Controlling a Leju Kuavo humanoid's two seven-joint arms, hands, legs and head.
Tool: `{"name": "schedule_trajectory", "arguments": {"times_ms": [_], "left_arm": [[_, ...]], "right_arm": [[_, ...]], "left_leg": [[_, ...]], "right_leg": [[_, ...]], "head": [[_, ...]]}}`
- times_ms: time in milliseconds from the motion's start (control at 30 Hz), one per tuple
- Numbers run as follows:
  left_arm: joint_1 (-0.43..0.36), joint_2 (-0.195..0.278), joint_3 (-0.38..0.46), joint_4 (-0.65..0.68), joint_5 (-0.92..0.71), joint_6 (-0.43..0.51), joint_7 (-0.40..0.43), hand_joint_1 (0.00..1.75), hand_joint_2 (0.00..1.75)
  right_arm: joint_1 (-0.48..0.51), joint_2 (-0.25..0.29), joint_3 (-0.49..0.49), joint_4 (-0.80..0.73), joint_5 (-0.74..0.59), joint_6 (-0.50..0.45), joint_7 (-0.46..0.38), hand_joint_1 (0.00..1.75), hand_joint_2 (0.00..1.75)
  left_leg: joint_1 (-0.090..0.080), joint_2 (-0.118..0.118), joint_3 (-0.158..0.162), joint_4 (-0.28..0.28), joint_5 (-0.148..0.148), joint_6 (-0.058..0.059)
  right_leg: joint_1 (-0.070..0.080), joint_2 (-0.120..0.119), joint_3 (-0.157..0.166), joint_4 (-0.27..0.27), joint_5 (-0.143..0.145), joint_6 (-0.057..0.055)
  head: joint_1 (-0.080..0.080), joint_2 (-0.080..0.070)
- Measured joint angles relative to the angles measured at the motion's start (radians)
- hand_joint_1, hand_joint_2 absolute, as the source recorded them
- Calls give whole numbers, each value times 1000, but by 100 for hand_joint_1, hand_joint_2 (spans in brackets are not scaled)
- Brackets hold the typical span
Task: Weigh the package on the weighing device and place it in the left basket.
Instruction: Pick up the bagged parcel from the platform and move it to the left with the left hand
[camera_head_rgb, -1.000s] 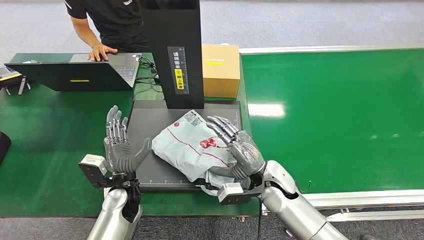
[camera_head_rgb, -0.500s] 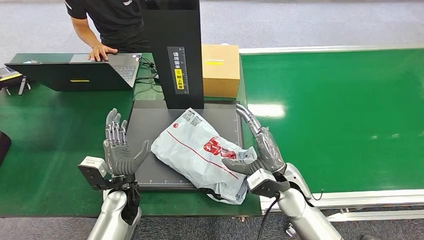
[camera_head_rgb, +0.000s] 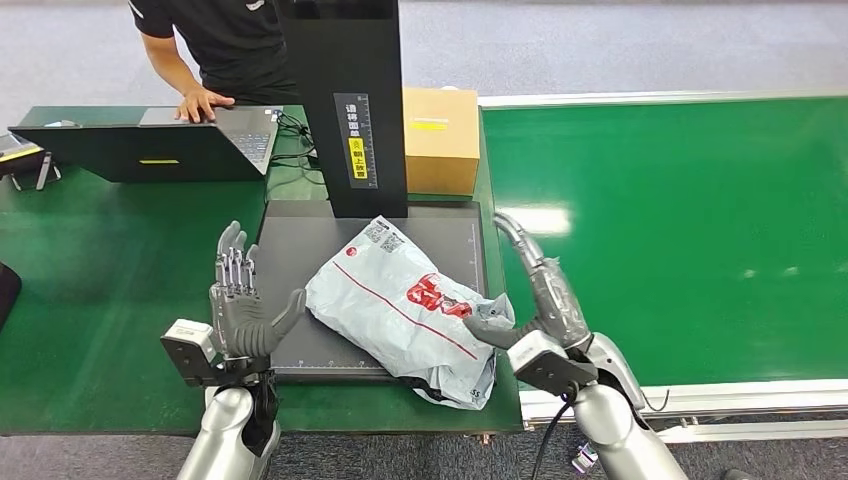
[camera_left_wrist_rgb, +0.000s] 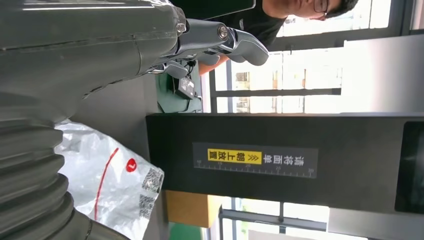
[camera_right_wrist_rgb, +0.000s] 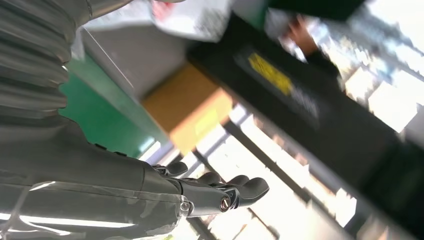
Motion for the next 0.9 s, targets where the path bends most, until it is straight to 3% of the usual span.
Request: {"name": "schedule_trajectory", "arguments": {"times_ms": [367,500,633,900], "left_arm": [[14,0,3,-12,-17,-11,0,0,175],[18,0,3,-16,-40,-25,0,0,175],[27,0,-2,-19,-81,-41,2,0,175],[30,-1,-23,-19,-169,-64,23,0,175]], "right_arm": [[58,38,-88,-95,-57,-26,-8,0,175],[88,57,-139,-128,-153,-53,-38,0,175],[134,86,-225,-171,-283,-18,-53,0,175],[170,139,-318,-128,-237,123,158,0,175]], "left_leg": [[0,0,0,0,0,0],[0,0,0,0,0,0],[0,0,0,0,0,0],[0,0,0,0,0,0]], "right_leg": [[0,0,0,0,1,0],[0,0,0,0,0,0],[0,0,0,0,0,0],[0,0,0,0,0,0]], "head": [[0,0],[0,0],[0,0],[0,0]]}}
